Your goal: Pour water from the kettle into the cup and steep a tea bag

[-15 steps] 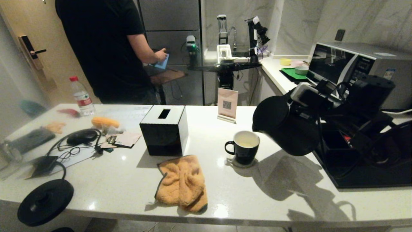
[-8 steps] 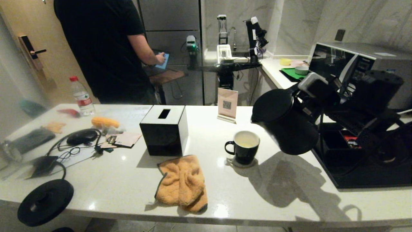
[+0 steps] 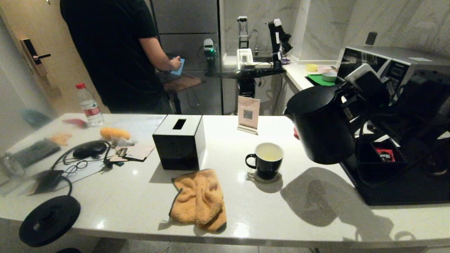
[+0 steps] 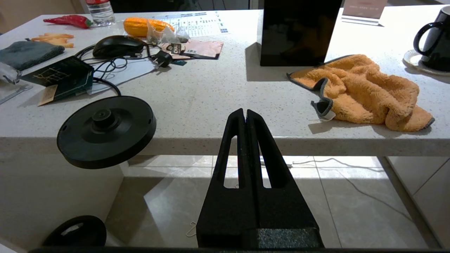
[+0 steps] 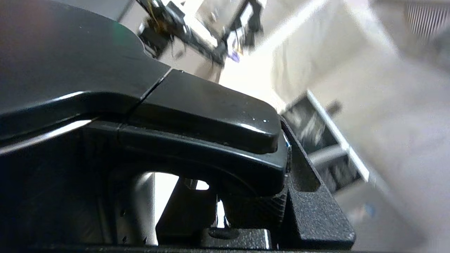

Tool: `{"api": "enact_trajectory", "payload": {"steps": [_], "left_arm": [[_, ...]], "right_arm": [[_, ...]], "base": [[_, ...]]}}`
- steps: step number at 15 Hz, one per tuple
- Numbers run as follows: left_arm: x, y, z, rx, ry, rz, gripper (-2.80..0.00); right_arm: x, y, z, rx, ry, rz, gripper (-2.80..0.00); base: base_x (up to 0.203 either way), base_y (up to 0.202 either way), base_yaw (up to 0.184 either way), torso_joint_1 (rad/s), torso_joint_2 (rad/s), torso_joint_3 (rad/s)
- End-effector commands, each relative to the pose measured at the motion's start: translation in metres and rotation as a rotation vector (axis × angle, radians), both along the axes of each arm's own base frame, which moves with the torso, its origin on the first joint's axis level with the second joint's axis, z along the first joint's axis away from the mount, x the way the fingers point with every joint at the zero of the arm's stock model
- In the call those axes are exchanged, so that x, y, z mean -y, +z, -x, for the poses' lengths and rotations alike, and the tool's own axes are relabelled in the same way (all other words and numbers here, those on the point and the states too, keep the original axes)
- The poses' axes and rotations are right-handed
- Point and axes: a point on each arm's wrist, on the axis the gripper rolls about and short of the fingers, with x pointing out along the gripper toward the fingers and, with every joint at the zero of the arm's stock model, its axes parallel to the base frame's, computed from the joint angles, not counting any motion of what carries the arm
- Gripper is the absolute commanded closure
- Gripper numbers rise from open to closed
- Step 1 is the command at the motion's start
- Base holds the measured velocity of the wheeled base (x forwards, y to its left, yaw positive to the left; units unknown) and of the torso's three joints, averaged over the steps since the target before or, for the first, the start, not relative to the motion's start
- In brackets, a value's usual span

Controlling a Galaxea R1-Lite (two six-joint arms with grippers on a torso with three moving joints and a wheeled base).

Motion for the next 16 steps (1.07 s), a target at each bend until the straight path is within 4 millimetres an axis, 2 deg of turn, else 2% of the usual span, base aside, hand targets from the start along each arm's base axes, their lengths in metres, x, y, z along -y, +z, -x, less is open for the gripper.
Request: {"api": "enact_trajectory", "payload": {"steps": [1, 11, 16], "left_arm": [[0.000, 0.000, 0.000, -0.001, 0.000, 0.000, 0.00], [0.000, 0.000, 0.000, -0.001, 0.000, 0.000, 0.00], [0.000, 0.000, 0.000, -0.001, 0.000, 0.000, 0.00]], "right_arm": [[0.014, 0.006, 0.003, 0.013, -0.042, -0.029, 0.00], [0.102, 0.014, 0.019, -0.016, -0.271, -0.248, 0.00], [0.137, 0.017, 0.029, 0.025, -0.364, -0.347, 0.00]], "base": [[0.000, 0.000, 0.000, 0.000, 0.00, 0.000], [0.000, 0.000, 0.000, 0.000, 0.00, 0.000], [0.000, 0.000, 0.000, 0.000, 0.00, 0.000]]}}
